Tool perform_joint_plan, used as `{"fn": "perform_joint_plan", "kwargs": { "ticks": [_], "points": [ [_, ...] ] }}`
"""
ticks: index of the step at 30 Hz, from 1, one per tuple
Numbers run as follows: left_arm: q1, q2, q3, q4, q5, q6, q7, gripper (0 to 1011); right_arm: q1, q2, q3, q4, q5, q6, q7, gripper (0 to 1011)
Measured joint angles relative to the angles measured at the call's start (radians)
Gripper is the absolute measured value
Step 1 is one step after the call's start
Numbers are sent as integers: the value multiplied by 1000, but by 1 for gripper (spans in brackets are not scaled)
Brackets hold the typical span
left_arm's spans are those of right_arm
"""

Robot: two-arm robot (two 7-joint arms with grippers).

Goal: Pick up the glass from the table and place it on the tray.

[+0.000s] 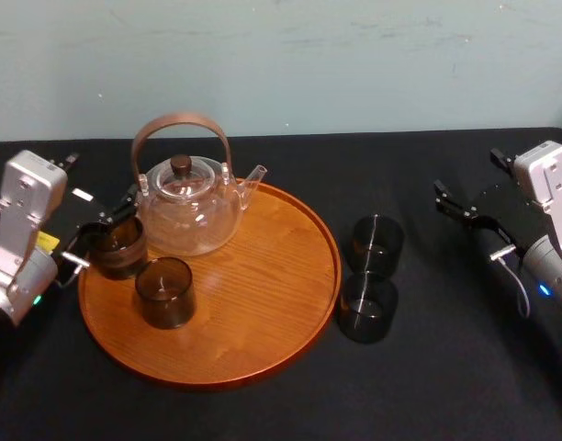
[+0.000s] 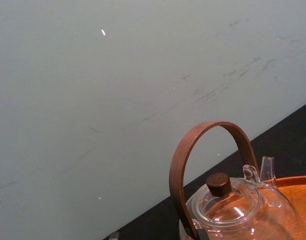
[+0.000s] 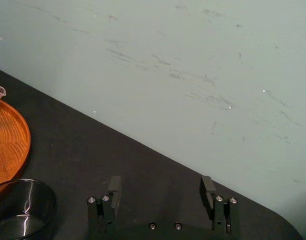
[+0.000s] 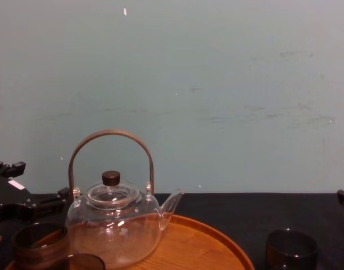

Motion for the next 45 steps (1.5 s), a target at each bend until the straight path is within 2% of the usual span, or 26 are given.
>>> {"fn": "perform_joint_plan", "kwargs": {
  "ticks": [45],
  "points": [
    [0, 0, 0, 0, 0, 0, 0, 1001, 0, 0, 0, 0, 0, 0, 0, 1002]
  ]
}}
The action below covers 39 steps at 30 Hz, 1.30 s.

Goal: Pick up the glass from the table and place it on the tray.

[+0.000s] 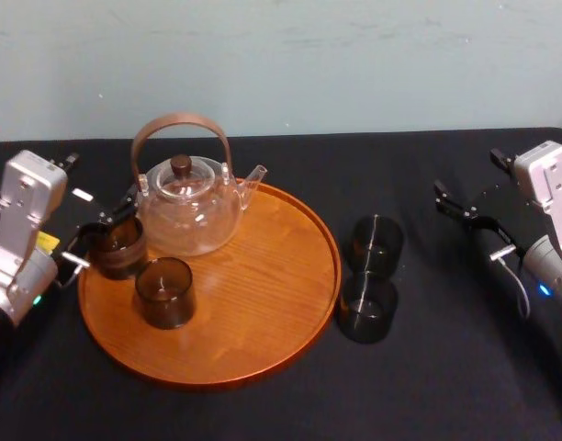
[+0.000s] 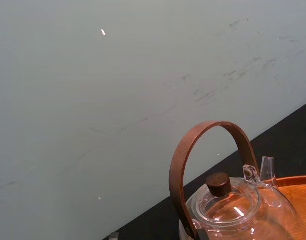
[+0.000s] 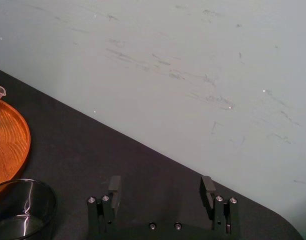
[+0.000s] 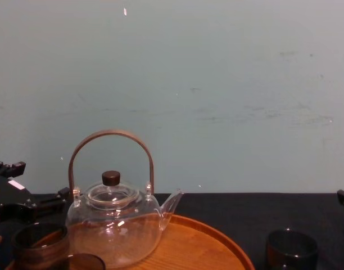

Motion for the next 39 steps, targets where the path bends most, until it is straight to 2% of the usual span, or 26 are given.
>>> {"fn": "perform_joint_plan", "kwargs": {
  "ticks": [5, 9, 17, 20, 25, 26, 27, 31, 39],
  "points": [
    [0, 0, 0, 0, 0, 0, 0, 1001, -1, -6, 8, 9, 12, 1, 33, 1002],
    [0, 0, 0, 0, 0, 0, 0, 1001, -32, 10, 27, -24, 26, -1, 57, 1002],
    [0, 0, 0, 0, 0, 0, 0, 1001, -152, 81, 72, -167, 50, 4, 88, 1002],
    [0, 0, 0, 0, 0, 0, 0, 1002, -221, 112, 93, -244, 58, 12, 94, 1002],
    [0, 0, 0, 0, 0, 0, 0, 1001, -295, 139, 113, -328, 69, 28, 99, 1002],
    [0, 0, 0, 0, 0, 0, 0, 1001, -319, 146, 118, -355, 75, 39, 102, 1002],
    [0, 0, 0, 0, 0, 0, 0, 1001, -319, 146, 118, -355, 75, 39, 102, 1002],
    [0, 0, 0, 0, 0, 0, 0, 1001, -380, 161, 126, -436, 95, 103, 118, 1002],
    [0, 0, 0, 0, 0, 0, 0, 1002, -410, 166, 117, -494, 104, 187, 149, 1003]
  ]
}}
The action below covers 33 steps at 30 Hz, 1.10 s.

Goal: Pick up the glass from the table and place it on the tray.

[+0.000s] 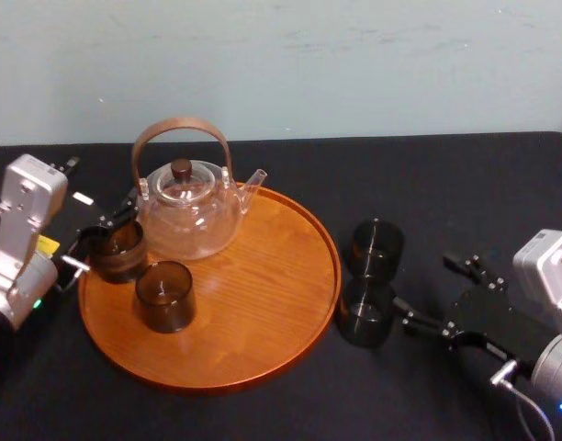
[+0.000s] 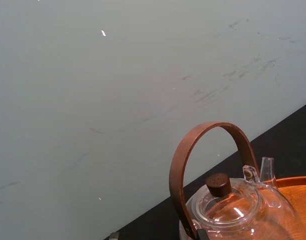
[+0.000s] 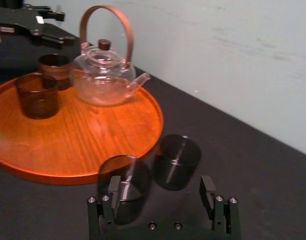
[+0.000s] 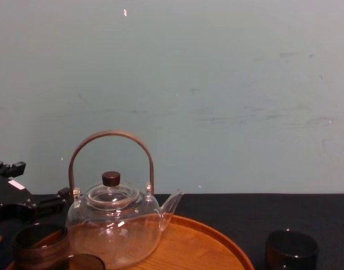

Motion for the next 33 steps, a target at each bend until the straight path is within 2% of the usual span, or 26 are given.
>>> {"fn": "perform_joint_plan", "kwargs": {
  "ticks": [11, 33],
  "points": [
    [0, 0, 0, 0, 0, 0, 0, 1001, 8, -52, -16, 0, 13, 45, 60, 1002],
    [0, 0, 0, 0, 0, 0, 0, 1001, 30, -116, -3, 52, -24, 67, 121, 1002]
  ]
}}
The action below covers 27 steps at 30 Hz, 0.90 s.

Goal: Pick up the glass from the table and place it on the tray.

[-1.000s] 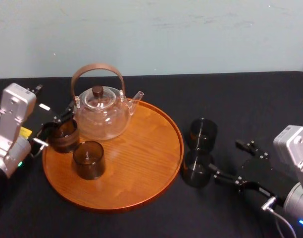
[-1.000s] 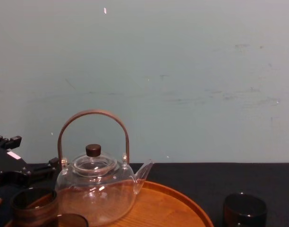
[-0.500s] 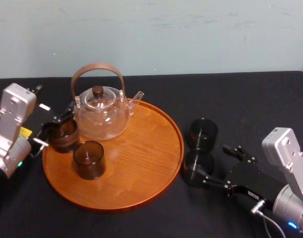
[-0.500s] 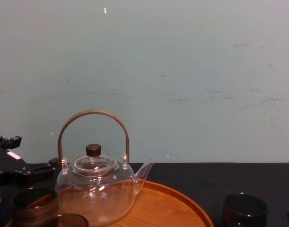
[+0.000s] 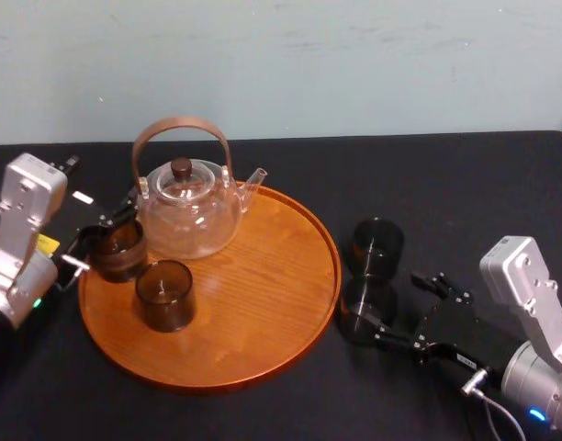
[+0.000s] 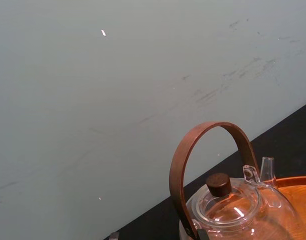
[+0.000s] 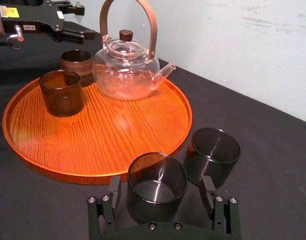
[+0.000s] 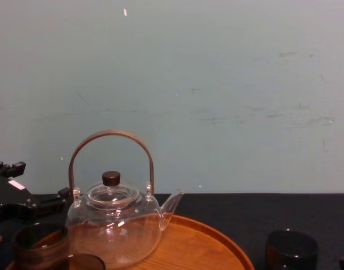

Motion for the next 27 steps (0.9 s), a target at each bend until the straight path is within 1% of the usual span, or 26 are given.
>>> {"fn": "perform_joint_plan", "kwargs": {
  "ticks": [14, 27],
  "points": [
    [0, 0, 0, 0, 0, 0, 0, 1001, -13, -34, 19, 30, -16, 12, 38, 1002],
    [0, 0, 0, 0, 0, 0, 0, 1001, 1, -75, 32, 72, -29, 30, 72, 1002]
  ]
}}
